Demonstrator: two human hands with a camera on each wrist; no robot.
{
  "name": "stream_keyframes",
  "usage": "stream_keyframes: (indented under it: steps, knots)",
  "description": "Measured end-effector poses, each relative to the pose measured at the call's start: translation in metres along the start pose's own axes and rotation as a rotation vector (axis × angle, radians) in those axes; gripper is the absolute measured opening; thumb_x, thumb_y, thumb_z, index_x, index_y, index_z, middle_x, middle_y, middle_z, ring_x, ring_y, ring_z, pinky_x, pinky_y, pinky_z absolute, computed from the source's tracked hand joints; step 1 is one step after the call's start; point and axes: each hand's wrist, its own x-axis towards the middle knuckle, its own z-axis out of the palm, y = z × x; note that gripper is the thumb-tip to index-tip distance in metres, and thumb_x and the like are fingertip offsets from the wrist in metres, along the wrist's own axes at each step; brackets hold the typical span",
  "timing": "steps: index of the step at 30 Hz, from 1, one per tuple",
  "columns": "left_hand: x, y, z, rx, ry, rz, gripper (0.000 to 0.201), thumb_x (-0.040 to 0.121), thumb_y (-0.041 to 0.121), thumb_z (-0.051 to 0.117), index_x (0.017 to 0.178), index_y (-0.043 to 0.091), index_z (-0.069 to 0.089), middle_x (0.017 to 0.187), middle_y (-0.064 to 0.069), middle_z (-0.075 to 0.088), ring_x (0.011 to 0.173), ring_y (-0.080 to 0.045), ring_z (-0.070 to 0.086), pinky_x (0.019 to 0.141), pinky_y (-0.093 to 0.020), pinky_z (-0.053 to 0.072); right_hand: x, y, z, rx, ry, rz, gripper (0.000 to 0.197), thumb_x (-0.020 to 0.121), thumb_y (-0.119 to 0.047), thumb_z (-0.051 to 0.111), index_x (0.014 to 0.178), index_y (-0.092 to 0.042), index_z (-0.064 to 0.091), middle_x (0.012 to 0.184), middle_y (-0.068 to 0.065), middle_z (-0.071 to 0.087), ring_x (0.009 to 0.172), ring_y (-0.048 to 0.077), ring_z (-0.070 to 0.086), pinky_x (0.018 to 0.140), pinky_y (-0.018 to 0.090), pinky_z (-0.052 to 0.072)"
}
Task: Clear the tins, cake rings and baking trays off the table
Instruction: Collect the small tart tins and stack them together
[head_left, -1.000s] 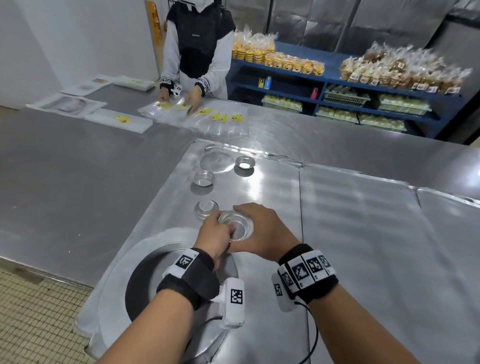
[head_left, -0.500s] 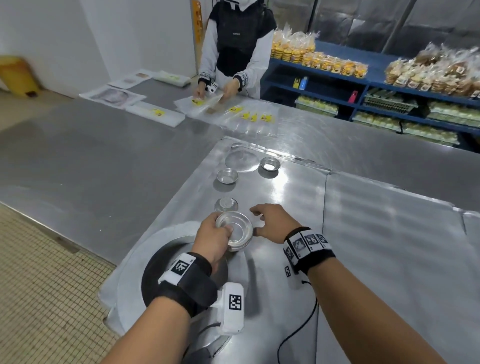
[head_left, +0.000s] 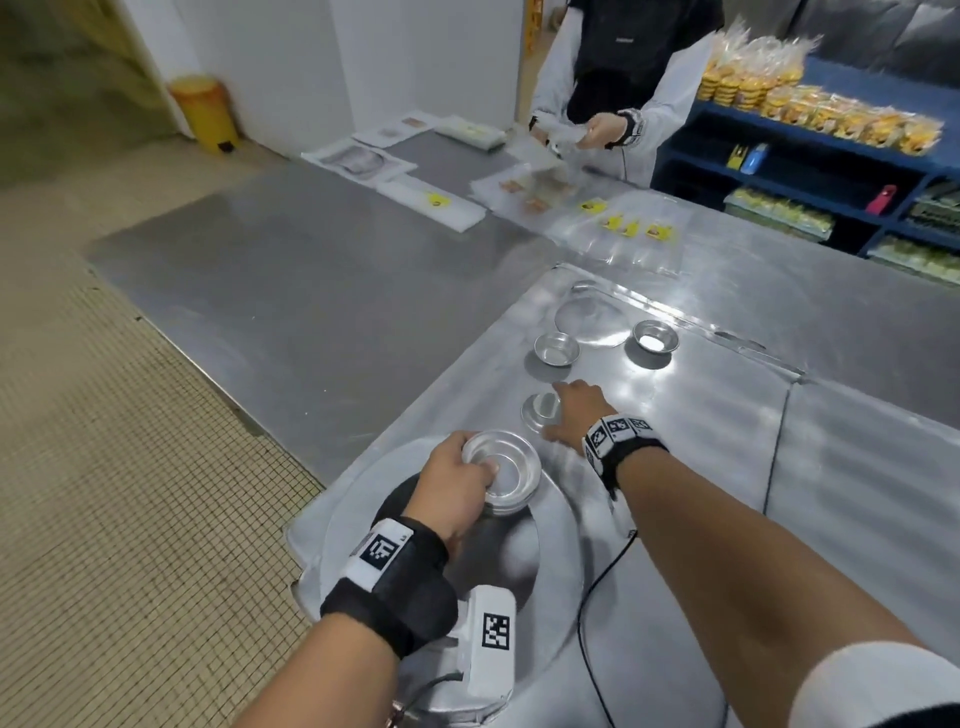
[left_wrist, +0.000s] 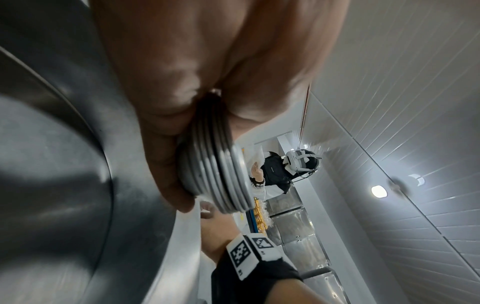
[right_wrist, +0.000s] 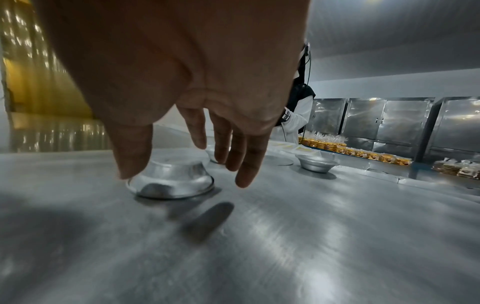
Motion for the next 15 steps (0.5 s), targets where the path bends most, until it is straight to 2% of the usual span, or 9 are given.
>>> stream_keyframes:
  steps: [2, 4, 7, 9, 11, 13, 15]
  knots:
    - [0.0, 0.0, -0.003, -0.005, 0.012, 0.007, 0.019, 0.092, 0.005, 0.058, 0.101, 0.02, 0.066, 0.095, -0.01, 0.072, 0.085, -0.026, 0.065, 0.09, -0.055, 0.055, 0.007, 0.001, 0.007, -0.032, -0.02, -0.001, 0.083, 0.08, -0.047, 0.073, 0.148, -0.018, 0.034, 0.138, 0.014, 0.046, 0.125, 0.035, 0.044, 0.102, 0.044, 0.044]
    - [0.001, -0.001, -0.007, -0.003, 0.032, 0.011, 0.021, 0.081, 0.016, 0.061, 0.098, 0.025, 0.067, 0.097, -0.009, 0.073, 0.088, -0.029, 0.067, 0.091, -0.057, 0.055, 0.011, 0.002, 0.012, -0.049, -0.033, 0.003, 0.083, 0.082, -0.048, 0.072, 0.149, -0.021, 0.032, 0.139, 0.012, 0.044, 0.127, 0.034, 0.041, 0.103, 0.045, 0.043]
    - [0.004, -0.004, -0.013, -0.003, 0.039, 0.006, 0.026, 0.073, 0.023, 0.059, 0.098, 0.027, 0.068, 0.098, -0.008, 0.073, 0.091, -0.031, 0.068, 0.092, -0.06, 0.056, 0.01, 0.001, 0.015, -0.005, -0.006, 0.024, 0.075, 0.081, -0.043, 0.074, 0.143, -0.019, 0.039, 0.136, 0.01, 0.046, 0.126, 0.031, 0.042, 0.1, 0.044, 0.044]
    - [0.003, -0.005, -0.015, 0.005, 0.041, 0.009, 0.027, 0.073, 0.023, 0.059, 0.098, 0.027, 0.068, 0.097, -0.008, 0.073, 0.091, -0.03, 0.068, 0.092, -0.061, 0.055, 0.006, 0.001, 0.014, 0.077, 0.029, 0.018, 0.074, 0.078, -0.034, 0.079, 0.138, -0.014, 0.042, 0.134, 0.011, 0.049, 0.124, 0.031, 0.046, 0.099, 0.042, 0.045]
    - [0.001, -0.004, -0.014, 0.013, 0.042, 0.016, 0.025, 0.075, 0.021, 0.06, 0.099, 0.026, 0.068, 0.098, -0.008, 0.073, 0.093, -0.032, 0.068, 0.092, -0.061, 0.055, -0.001, 0.003, 0.013, 0.149, 0.075, 0.008, 0.068, 0.075, -0.028, 0.081, 0.131, -0.012, 0.045, 0.129, 0.011, 0.054, 0.118, 0.029, 0.053, 0.093, 0.038, 0.047]
    - [-0.002, -0.003, -0.012, 0.017, 0.036, 0.025, 0.02, 0.083, 0.013, 0.06, 0.098, 0.024, 0.067, 0.098, -0.01, 0.072, 0.093, -0.033, 0.068, 0.092, -0.061, 0.055, -0.009, 0.007, 0.011, 0.185, 0.117, 0.007, 0.063, 0.075, -0.027, 0.082, 0.124, -0.012, 0.046, 0.122, 0.009, 0.059, 0.111, 0.028, 0.058, 0.086, 0.034, 0.047]
    - [-0.005, -0.001, -0.008, 0.015, 0.026, 0.03, 0.021, 0.082, 0.01, 0.06, 0.097, 0.022, 0.067, 0.098, -0.013, 0.072, 0.093, -0.036, 0.068, 0.092, -0.061, 0.054, -0.02, 0.008, 0.005, 0.227, 0.171, 0.015, 0.059, 0.075, -0.03, 0.082, 0.119, -0.013, 0.047, 0.116, 0.009, 0.062, 0.105, 0.029, 0.061, 0.08, 0.031, 0.046]
